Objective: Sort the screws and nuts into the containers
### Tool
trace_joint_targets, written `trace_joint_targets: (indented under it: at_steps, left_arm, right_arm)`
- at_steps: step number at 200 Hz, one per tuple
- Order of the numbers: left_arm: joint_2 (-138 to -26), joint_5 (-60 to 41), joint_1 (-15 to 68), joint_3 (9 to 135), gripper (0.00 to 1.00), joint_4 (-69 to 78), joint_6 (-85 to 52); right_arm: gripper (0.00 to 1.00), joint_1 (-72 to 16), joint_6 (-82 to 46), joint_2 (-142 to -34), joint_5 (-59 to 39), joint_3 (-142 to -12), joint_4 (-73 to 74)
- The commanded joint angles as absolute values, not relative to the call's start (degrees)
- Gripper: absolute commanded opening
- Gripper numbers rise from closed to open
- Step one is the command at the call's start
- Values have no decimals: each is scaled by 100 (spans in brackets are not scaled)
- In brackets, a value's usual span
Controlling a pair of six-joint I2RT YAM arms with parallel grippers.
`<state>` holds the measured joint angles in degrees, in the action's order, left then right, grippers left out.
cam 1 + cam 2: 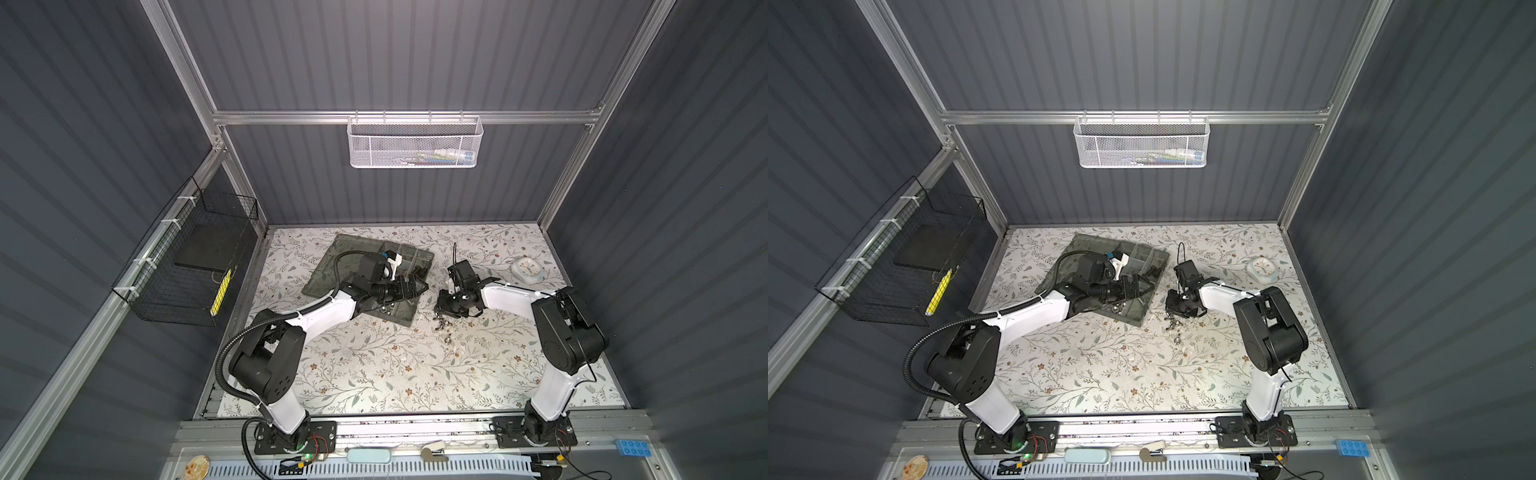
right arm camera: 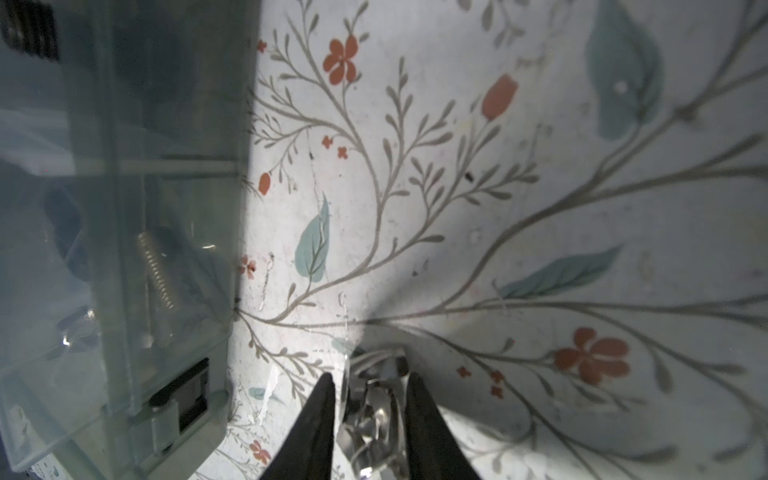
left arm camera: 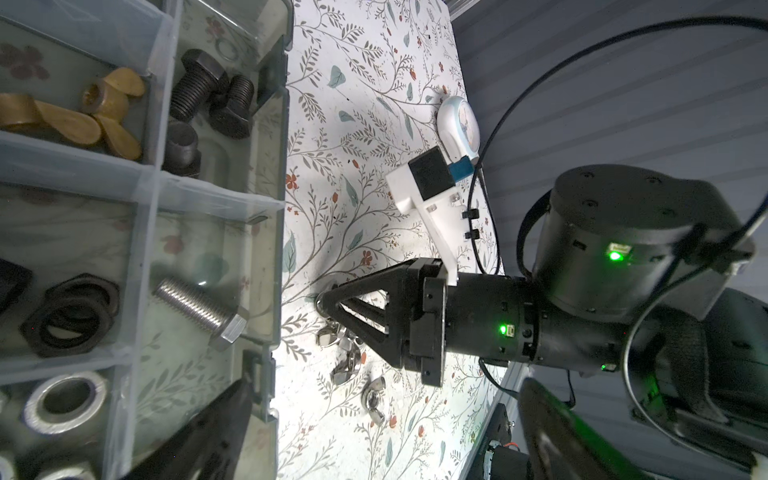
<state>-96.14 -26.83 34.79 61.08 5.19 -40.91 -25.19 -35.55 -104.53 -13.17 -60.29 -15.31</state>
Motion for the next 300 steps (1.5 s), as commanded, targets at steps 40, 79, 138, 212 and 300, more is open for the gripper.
trace_joint_targets:
  at_steps: [40,79,138,212,300]
  left_arm:
    - [-9681,-2672,3481,6213,100,370,-3953]
    - [-9673,-2674,3480,6218,100,361,-3944]
    - [-9712,-2678,3480,6231,100,361,-3946]
    - [-9694,-2673,3485,6232,100,360,-3937]
    - [-9667,-2672,3480,6231,100,352,-3920]
  right_arm:
    - [28,-2394,-3441,-10428,-962,-6073,-1860]
    - [28,-2235,-3388,-10381,-927,-6056,-1907]
    - [36,-2258,-3357,-10211,-1096,-5968,-1763]
    - [33,-2375,-3401,-10333,-1055,-6099,-1728]
    - [23,-2380,-3306,-10583,-673,-6479,-2074]
